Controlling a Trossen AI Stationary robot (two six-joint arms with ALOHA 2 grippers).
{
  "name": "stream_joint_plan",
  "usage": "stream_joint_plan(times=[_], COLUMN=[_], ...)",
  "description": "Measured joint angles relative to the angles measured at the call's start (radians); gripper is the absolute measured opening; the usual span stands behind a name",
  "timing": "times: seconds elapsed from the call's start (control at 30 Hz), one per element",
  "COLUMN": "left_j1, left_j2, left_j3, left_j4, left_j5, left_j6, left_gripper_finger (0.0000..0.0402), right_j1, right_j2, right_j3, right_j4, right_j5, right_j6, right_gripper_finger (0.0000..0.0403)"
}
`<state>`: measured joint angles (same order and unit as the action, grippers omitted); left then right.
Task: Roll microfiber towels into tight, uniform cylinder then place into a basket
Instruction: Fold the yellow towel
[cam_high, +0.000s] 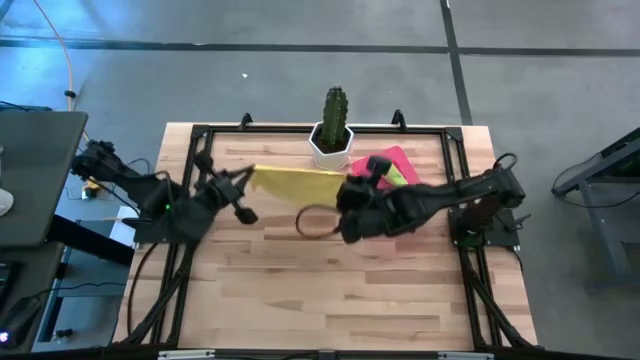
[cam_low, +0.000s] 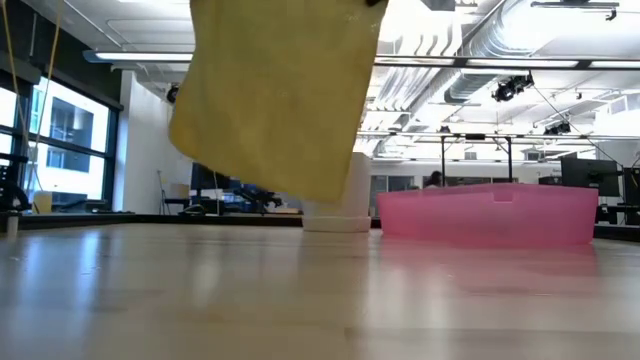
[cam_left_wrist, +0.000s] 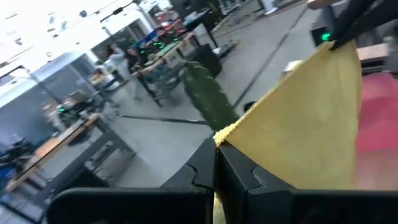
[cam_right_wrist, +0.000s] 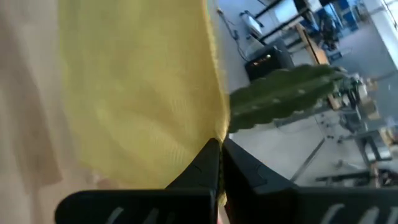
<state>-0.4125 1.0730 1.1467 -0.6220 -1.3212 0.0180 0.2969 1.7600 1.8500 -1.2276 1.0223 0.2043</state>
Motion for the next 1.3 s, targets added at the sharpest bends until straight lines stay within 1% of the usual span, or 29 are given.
stream_joint_plan(times=[0.1, 0.17, 0.2, 0.3, 0.33, 0.37, 0.4, 0.43, 0.47, 0.5, 0.6, 0.63, 0.67, 0.7, 0.77, 0.87, 0.97, 1.03, 1.13, 1.23, 1.3], left_j1=[0.033, 0.035, 0.03, 0.004, -0.004, -0.01, -0.017, -0.023, -0.028, -0.029, -0.003, 0.013, 0.031, 0.049, 0.086, 0.14, 0.182, 0.198, 0.197, 0.167, 0.133], left_j2=[-0.001, -0.001, -0.001, 0.009, 0.016, 0.024, 0.032, 0.038, 0.042, 0.042, 0.042, 0.042, 0.042, 0.042, 0.042, 0.042, 0.042, 0.042, 0.042, 0.042, 0.055], left_j3=[0.027, 0.029, 0.029, 0.029, 0.029, 0.029, 0.029, 0.029, 0.029, 0.029, 0.029, 0.029, 0.029, 0.029, 0.029, 0.029, 0.029, 0.029, 0.029, 0.027, 0.005], left_j4=[-0.003, -0.02, -0.04, -0.108, -0.128, -0.149, -0.166, -0.183, -0.207, -0.238, -0.346, -0.382, -0.416, -0.443, -0.487, -0.5, -0.494, -0.498, -0.505, -0.507, -0.483], left_j5=[0.008, 0.071, 0.131, 0.409, 0.501, 0.563, 0.596, 0.602, 0.585, 0.551, 0.427, 0.399, 0.379, 0.363, 0.336, 0.296, 0.278, 0.281, 0.331, 0.451, 0.513], left_j6=[0.013, -0.031, -0.079, -0.269, -0.313, -0.338, -0.348, -0.35, -0.348, -0.348, -0.376, -0.393, -0.406, -0.414, -0.415, -0.36, -0.31, -0.307, -0.325, -0.396, -0.458], left_gripper_finger=[0.0, 0.0, 0.0, 0.0, 0.0, 0.0, 0.0, 0.0, 0.0, 0.0, 0.0, 0.0, 0.0, 0.0, 0.0, 0.0, 0.0, 0.0, 0.0, 0.0, 0.0], right_j1=[-0.034, -0.041, -0.038, -0.015, -0.004, 0.007, 0.02, 0.031, 0.041, 0.048, 0.047, 0.041, 0.032, 0.02, -0.009, -0.061, -0.104, -0.117, -0.112, -0.09, -0.066], right_j2=[-0.032, -0.047, -0.053, -0.052, -0.049, -0.046, -0.046, -0.045, -0.045, -0.045, -0.045, -0.045, -0.045, -0.045, -0.045, -0.045, -0.044, -0.044, -0.044, -0.031, 0.005], right_j3=[0.001, 0.001, 0.001, 0.001, 0.001, 0.001, 0.001, 0.001, 0.001, 0.001, 0.001, 0.001, 0.001, 0.001, 0.001, 0.001, 0.001, 0.001, 0.001, 0.001, 0.001], right_j4=[0.016, 0.016, 0.016, 0.017, 0.017, 0.02, 0.022, 0.021, 0.022, 0.025, 0.025, 0.025, 0.026, 0.028, 0.035, 0.05, 0.082, 0.111, 0.12, 0.087, 0.034], right_j5=[-0.016, -0.086, -0.148, -0.403, -0.473, -0.522, -0.546, -0.544, -0.512, -0.454, -0.211, -0.153, -0.116, -0.102, -0.102, -0.104, -0.103, -0.095, -0.11, -0.182, -0.215], right_j6=[0.033, 0.063, 0.077, 0.106, 0.104, 0.085, 0.053, 0.015, -0.017, -0.038, -0.08, -0.093, -0.106, -0.117, -0.127, -0.129, -0.161, -0.191, -0.197, -0.082, 0.015], right_gripper_finger=[0.0, 0.0, 0.0, 0.0, 0.0, 0.0, 0.0, 0.0, 0.0, 0.0, 0.0, 0.0, 0.0, 0.0, 0.0, 0.0, 0.0, 0.0, 0.0, 0.0, 0.0])
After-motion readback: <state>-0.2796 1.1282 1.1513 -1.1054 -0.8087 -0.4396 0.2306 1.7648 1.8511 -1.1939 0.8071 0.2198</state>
